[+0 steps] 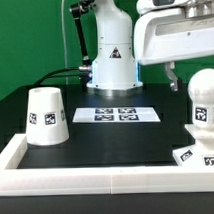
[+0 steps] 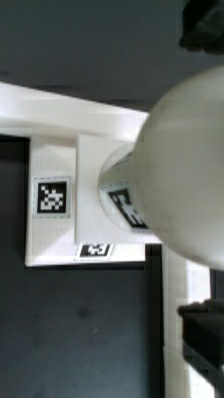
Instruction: Assemble lamp
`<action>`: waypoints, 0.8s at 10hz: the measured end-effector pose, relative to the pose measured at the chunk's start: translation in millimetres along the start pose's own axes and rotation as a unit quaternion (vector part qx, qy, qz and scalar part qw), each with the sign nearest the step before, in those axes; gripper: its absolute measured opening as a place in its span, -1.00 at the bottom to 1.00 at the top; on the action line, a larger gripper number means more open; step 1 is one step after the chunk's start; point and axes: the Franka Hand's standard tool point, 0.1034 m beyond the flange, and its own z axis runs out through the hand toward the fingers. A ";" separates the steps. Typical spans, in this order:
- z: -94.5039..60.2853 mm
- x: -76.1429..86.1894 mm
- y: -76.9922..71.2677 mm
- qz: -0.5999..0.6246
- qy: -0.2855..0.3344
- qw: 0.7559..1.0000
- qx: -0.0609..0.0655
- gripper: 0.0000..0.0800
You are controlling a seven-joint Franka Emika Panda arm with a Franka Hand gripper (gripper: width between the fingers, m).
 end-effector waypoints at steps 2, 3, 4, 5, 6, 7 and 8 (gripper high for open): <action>3.6 4.9 2.0 0.003 -0.019 1.000 0.003 0.75; 4.9 4.9 2.3 0.003 -0.020 1.000 0.003 0.75; 5.7 5.6 2.4 0.003 -0.020 1.000 0.003 0.75; 6.8 6.4 2.7 0.004 -0.021 1.000 0.003 0.75; 7.3 7.1 3.2 0.004 -0.021 1.000 0.003 0.75; 7.4 7.2 2.8 0.003 -0.020 1.000 0.003 0.75; 7.9 6.9 2.8 0.006 -0.019 1.000 0.003 0.75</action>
Offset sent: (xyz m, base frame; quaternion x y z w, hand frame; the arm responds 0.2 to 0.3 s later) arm 0.0133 0.0013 -0.0014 0.0035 -0.0042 0.0027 1.0000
